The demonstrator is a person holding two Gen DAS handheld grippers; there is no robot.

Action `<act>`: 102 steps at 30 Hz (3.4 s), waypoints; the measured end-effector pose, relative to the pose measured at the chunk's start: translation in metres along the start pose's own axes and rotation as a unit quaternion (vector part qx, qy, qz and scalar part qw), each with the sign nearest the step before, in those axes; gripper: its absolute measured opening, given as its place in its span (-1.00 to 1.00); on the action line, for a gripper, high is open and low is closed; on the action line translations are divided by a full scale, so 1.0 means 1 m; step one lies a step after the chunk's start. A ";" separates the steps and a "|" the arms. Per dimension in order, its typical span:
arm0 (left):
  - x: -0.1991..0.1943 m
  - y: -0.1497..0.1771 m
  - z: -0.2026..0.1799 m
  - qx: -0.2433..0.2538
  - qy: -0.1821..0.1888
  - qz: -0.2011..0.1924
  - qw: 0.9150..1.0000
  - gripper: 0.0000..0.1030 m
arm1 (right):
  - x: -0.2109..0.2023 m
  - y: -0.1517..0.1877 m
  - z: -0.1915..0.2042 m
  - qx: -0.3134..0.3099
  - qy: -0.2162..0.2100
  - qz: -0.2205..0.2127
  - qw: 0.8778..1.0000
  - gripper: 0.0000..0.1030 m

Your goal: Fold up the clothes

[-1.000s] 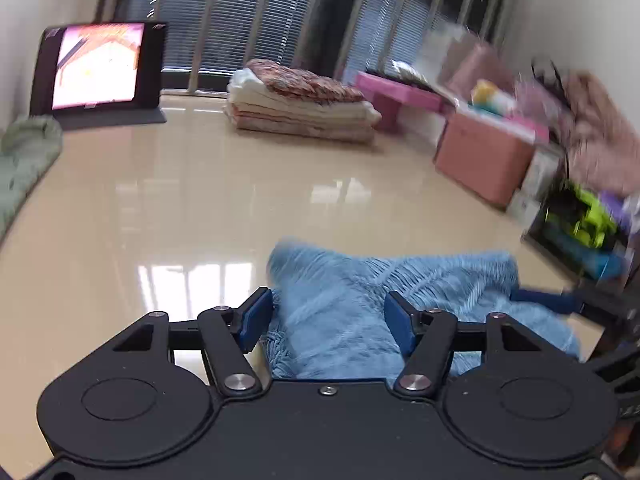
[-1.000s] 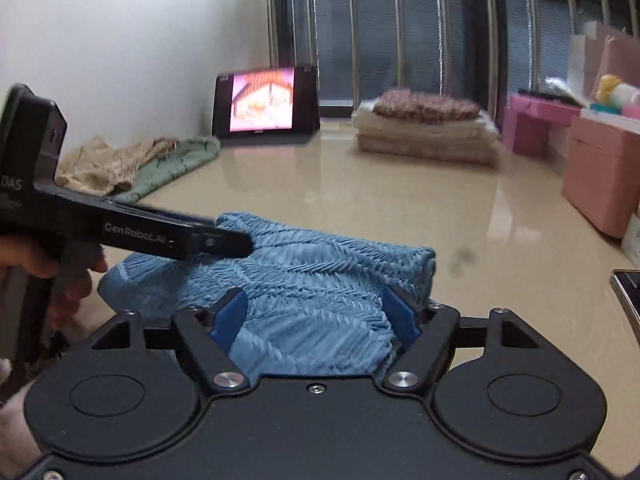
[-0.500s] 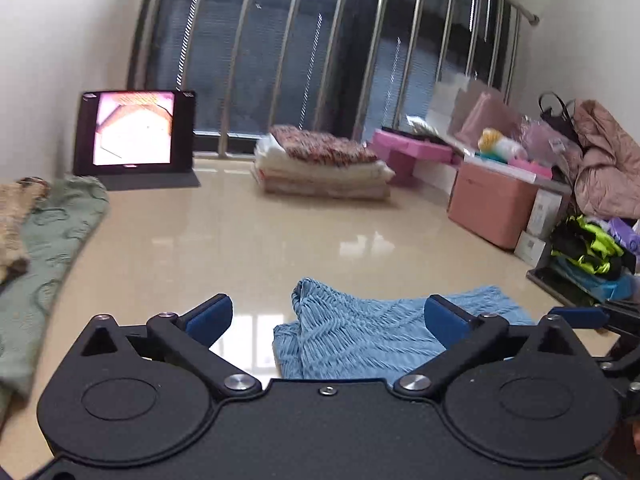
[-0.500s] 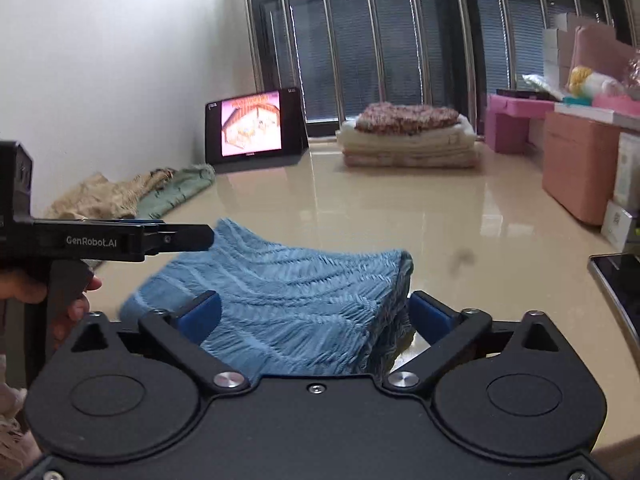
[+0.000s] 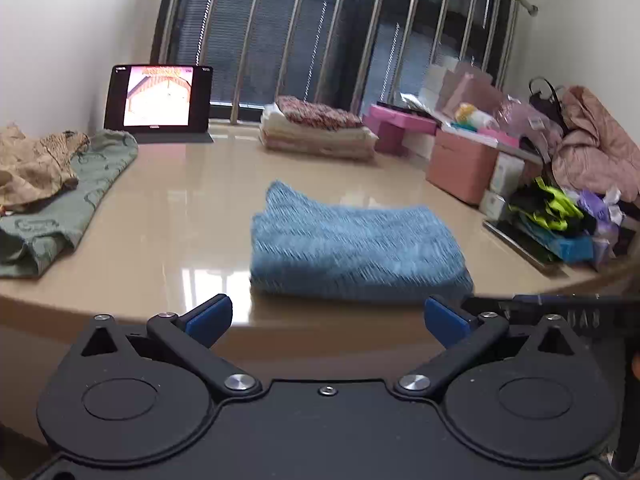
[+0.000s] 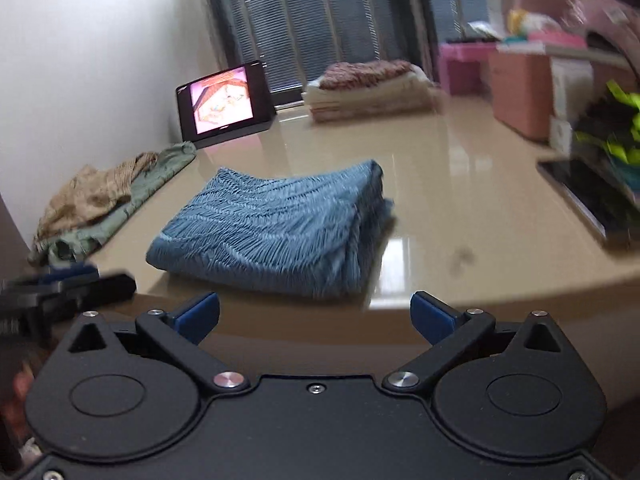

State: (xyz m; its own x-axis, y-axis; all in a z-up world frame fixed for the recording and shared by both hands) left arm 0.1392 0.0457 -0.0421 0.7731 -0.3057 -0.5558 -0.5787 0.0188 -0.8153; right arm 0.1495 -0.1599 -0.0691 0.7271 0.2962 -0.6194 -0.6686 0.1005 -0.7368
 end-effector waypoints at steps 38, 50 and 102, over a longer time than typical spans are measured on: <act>-0.034 0.027 -0.002 0.001 -0.078 0.006 0.997 1.00 | -0.034 0.020 0.034 -0.011 0.005 0.004 1.000 0.99; -0.028 0.030 -0.001 -0.003 -0.073 0.018 0.997 1.00 | -0.029 0.023 0.034 -0.009 0.004 0.014 1.000 0.99; 0.099 -0.073 0.056 -0.129 -0.005 0.069 0.989 0.97 | 0.064 -0.066 -0.040 0.059 0.026 -0.002 0.998 0.87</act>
State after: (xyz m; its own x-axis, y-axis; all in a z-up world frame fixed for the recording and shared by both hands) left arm 0.2725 0.0676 -0.0464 0.6834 -0.3085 -0.6617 -0.7253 -0.1840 -0.6634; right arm 0.2459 -0.1853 -0.0707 0.7348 0.2457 -0.6322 -0.6772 0.2138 -0.7040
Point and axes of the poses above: each gripper's, at about its wrist camera, not at the fingertips, and x roughly the way its jaws point, z to its left, y to its underside, the point moved 7 cm from there along x, roughly the way its jaws point, and after that the axes turned 6 degrees about z, right-handed, at the moved point
